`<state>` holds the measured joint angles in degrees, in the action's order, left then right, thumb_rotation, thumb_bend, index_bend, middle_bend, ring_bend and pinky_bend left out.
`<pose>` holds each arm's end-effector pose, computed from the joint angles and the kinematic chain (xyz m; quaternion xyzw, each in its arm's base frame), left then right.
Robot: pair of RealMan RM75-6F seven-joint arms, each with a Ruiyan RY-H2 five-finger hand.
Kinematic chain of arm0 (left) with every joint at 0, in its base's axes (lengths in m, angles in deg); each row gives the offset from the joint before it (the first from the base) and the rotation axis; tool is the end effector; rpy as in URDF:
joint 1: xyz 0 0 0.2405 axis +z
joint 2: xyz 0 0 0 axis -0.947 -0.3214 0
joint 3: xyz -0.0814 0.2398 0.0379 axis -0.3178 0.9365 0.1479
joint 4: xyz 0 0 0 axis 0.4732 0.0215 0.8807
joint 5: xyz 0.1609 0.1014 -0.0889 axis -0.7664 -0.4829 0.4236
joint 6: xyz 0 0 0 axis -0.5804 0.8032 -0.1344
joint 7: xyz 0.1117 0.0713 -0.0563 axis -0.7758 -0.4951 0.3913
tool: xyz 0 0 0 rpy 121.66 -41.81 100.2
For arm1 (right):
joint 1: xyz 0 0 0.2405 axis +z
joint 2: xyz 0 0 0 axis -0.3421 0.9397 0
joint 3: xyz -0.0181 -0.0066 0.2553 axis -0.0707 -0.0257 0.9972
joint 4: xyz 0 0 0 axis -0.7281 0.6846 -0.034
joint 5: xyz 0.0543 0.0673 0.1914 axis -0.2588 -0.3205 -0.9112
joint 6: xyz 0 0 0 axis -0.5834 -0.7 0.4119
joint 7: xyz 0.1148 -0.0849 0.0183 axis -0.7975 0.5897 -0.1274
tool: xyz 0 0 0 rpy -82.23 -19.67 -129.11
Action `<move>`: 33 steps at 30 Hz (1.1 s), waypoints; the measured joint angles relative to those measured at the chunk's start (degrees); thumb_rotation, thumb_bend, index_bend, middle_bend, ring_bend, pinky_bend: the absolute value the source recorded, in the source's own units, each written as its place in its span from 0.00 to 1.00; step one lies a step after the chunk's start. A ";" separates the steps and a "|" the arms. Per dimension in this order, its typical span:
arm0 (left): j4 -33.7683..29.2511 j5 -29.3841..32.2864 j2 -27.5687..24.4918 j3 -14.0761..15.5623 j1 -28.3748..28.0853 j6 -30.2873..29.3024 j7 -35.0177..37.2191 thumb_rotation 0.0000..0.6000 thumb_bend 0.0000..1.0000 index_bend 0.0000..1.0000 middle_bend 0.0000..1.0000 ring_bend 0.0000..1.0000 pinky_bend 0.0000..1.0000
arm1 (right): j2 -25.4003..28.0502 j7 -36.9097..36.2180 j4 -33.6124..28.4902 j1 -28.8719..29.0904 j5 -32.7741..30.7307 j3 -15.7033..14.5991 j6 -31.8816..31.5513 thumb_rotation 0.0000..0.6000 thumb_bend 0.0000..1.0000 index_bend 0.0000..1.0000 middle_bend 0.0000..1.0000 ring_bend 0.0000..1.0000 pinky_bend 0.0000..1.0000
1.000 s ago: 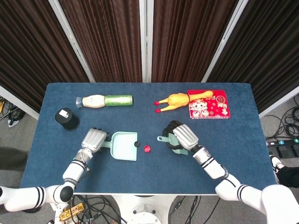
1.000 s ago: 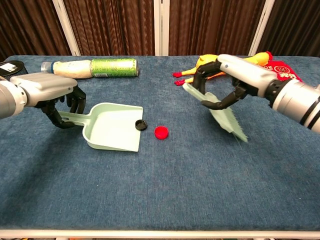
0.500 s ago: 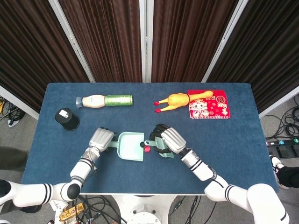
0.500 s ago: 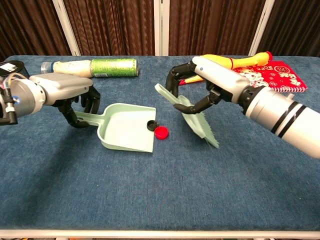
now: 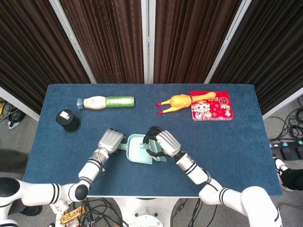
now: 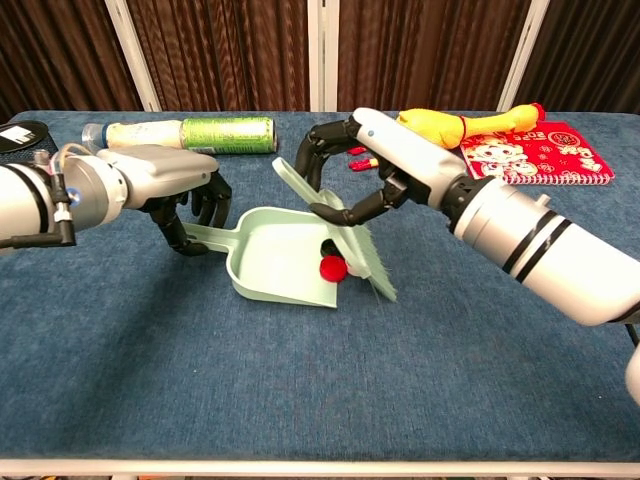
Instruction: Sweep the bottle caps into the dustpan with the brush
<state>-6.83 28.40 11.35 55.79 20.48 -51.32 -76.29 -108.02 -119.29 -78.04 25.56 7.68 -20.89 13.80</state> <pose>-0.1295 0.3317 -0.0585 -0.7890 -0.3856 -0.2419 0.4127 -0.1097 -0.3323 -0.0959 0.6731 -0.4305 0.5743 0.1783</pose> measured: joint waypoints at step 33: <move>-2.17 2.17 -0.04 0.96 -2.80 -2.18 0.23 1.00 0.31 0.31 0.42 0.35 0.32 | -2.64 -1.58 -0.08 -0.77 -0.34 1.70 -9.23 1.00 0.66 0.78 0.65 0.29 0.19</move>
<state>-9.00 30.57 11.31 56.76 17.69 -53.51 -76.06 -110.66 -120.86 -78.13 24.80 7.34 -19.19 4.56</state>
